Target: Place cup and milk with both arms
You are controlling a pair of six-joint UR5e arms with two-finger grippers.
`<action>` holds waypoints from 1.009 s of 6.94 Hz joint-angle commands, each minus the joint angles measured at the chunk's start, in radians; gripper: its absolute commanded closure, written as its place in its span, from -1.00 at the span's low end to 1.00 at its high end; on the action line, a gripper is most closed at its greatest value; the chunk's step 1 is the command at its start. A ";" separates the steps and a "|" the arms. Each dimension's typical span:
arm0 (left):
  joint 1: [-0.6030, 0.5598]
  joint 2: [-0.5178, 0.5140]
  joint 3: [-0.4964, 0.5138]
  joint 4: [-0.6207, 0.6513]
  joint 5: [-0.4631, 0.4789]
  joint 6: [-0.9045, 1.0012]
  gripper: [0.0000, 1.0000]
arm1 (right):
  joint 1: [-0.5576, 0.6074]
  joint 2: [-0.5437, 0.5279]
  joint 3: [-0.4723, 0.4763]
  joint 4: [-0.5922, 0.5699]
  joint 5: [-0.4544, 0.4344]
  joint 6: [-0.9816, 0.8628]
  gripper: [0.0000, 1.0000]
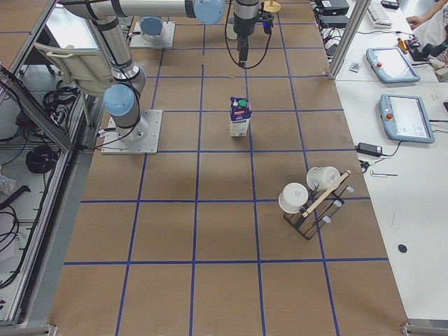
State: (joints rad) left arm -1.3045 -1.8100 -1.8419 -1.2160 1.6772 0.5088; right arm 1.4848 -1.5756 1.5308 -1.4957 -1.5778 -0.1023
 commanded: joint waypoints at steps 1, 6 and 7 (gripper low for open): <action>0.001 -0.015 -0.028 0.023 0.003 0.016 -0.98 | 0.000 0.000 0.002 0.000 -0.002 0.000 -1.00; 0.001 -0.019 -0.037 0.024 -0.001 0.008 0.98 | -0.001 0.002 0.002 -0.002 -0.004 -0.011 -1.00; 0.001 -0.019 -0.037 0.024 -0.002 0.004 1.00 | -0.001 0.000 0.002 -0.002 -0.004 -0.010 -1.00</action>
State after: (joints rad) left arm -1.3039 -1.8282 -1.8791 -1.1921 1.6765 0.5153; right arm 1.4834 -1.5744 1.5324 -1.4971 -1.5814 -0.1127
